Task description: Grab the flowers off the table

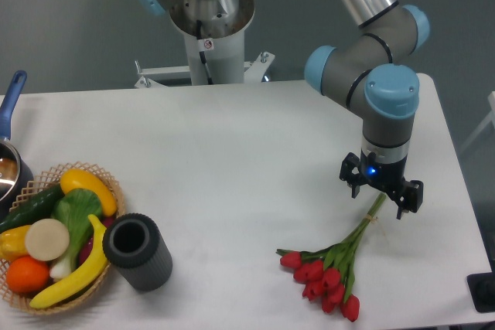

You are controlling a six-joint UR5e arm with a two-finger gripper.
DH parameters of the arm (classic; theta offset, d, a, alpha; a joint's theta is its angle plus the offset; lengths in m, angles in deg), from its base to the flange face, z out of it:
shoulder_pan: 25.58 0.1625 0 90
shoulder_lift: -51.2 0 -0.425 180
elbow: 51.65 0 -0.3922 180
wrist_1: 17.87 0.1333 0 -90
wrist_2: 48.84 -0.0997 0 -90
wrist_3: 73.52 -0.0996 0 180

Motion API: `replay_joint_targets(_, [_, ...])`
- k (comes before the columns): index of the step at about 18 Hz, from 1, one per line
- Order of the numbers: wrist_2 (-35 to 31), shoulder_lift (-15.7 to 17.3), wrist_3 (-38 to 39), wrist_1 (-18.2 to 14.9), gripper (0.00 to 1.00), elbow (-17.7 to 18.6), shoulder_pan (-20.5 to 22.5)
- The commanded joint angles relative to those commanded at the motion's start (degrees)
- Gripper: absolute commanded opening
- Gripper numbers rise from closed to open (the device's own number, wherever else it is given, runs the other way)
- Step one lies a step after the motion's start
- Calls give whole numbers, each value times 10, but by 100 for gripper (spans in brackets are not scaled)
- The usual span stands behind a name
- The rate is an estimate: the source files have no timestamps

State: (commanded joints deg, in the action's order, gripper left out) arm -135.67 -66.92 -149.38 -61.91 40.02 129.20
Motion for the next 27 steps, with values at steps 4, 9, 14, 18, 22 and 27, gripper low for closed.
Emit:
replay_joint_targets(4, [0, -1, 1, 0, 100, 1, -3])
replay_joint_targets(9, [48, -15, 3, 35, 100, 9, -4])
replay_joint_targets(14, [50, -35, 18, 38, 100, 1, -13])
replay_joint_targets(18, [47, -57, 32, 38, 100, -13, -26])
replay_joint_targets(22, [46, -94, 72, 37, 100, -49, -51])
replay_joint_targets(27, [42, -103, 76, 37, 100, -46, -58])
